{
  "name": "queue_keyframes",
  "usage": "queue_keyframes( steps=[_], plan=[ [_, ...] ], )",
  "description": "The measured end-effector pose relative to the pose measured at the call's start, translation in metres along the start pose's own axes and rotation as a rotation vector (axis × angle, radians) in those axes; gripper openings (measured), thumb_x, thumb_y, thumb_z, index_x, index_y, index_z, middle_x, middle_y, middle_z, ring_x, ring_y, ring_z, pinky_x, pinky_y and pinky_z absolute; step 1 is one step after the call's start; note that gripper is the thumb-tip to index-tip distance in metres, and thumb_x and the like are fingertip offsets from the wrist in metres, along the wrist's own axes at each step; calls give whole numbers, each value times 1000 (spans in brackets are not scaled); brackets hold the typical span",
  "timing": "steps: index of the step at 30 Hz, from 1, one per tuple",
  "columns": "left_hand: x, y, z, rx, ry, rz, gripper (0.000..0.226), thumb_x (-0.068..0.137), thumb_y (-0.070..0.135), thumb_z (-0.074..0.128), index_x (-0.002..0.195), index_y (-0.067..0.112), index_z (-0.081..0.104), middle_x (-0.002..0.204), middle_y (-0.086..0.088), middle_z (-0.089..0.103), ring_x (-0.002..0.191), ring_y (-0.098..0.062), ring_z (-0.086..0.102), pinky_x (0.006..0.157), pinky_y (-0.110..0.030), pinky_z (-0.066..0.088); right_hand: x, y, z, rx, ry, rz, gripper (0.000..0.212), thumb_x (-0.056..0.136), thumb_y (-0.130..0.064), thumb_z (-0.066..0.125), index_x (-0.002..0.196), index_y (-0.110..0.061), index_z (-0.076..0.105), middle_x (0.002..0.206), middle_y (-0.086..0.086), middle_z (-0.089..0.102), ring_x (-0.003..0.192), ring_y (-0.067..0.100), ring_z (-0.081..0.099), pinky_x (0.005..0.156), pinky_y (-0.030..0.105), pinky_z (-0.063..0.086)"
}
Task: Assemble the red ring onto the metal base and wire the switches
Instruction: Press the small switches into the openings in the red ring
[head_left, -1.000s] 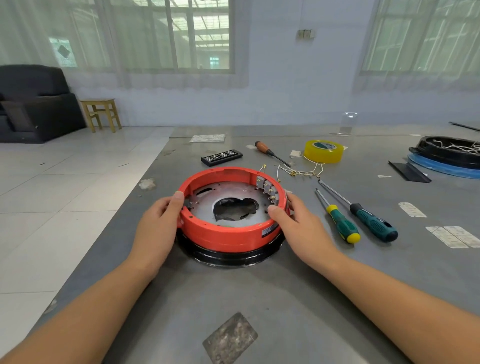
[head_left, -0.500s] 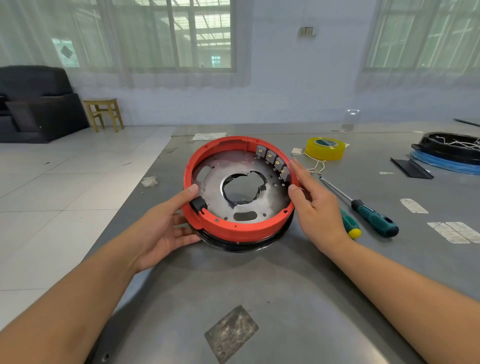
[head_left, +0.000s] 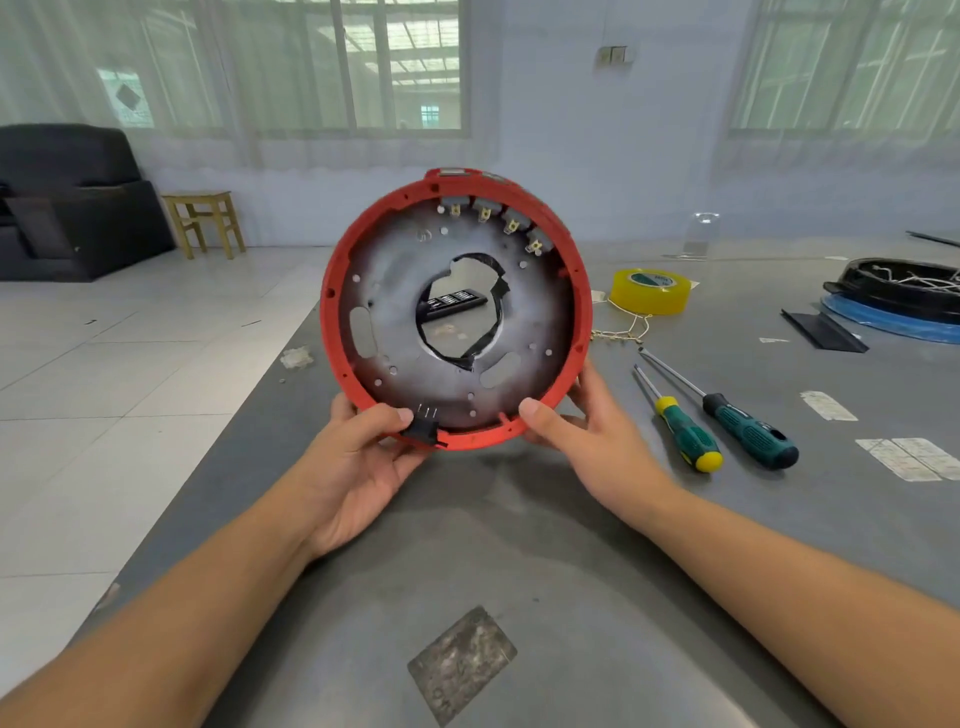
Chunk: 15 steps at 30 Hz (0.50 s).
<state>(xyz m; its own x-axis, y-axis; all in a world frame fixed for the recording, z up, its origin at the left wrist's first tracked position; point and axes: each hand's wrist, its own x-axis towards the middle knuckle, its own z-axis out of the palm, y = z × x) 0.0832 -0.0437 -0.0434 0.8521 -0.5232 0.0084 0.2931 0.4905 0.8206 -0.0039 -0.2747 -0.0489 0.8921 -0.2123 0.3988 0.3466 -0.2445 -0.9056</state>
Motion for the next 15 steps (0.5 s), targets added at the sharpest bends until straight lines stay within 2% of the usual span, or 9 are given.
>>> queue_keyframes(
  steps=[3,5,8,10,12,13,15],
  plan=[
    [0,1,-1,26,-47,-5,83,74,-15,60,153,-1,38,147,-25,58,137,-38,55,106,-50,54,-1,0,1,49,-11,-56,76,93,-22,72,157,-30,33,143,-17,58,118,11,68,94,21,54],
    [0,-1,-1,56,-53,-12,79,78,-10,56,155,-2,39,147,-25,59,140,-40,54,107,-50,53,-1,0,0,37,1,-71,75,92,-26,73,156,-32,34,142,-16,59,117,12,68,94,21,53],
    [-2,3,-2,126,-59,-17,72,82,-4,64,152,-1,45,144,-25,62,129,-36,64,108,-48,53,0,-1,-2,46,28,-51,79,88,-40,75,156,-37,35,138,-15,61,111,18,71,93,29,58],
    [-2,5,0,188,-44,27,75,83,6,75,152,3,46,142,-23,63,119,-32,68,107,-50,55,2,-2,-3,33,68,-7,75,85,-50,74,152,-40,40,125,-12,67,100,22,73,83,34,61],
    [-1,5,3,211,49,134,90,78,16,79,157,11,36,143,-17,64,121,-29,68,109,-57,52,4,-1,-2,62,102,79,65,80,-56,71,140,-40,52,104,-5,71,80,22,71,71,34,59],
    [0,4,4,233,105,195,101,76,19,81,162,21,27,149,-12,60,128,-24,64,113,-55,48,5,0,0,75,113,138,57,77,-58,69,131,-41,59,94,-3,71,72,23,67,66,34,57],
    [-1,3,7,412,155,281,122,75,38,85,164,45,3,172,5,26,151,-9,38,126,-45,30,8,0,3,57,134,254,40,74,-64,64,107,-43,67,79,-1,68,62,24,62,64,36,53]
  ],
)
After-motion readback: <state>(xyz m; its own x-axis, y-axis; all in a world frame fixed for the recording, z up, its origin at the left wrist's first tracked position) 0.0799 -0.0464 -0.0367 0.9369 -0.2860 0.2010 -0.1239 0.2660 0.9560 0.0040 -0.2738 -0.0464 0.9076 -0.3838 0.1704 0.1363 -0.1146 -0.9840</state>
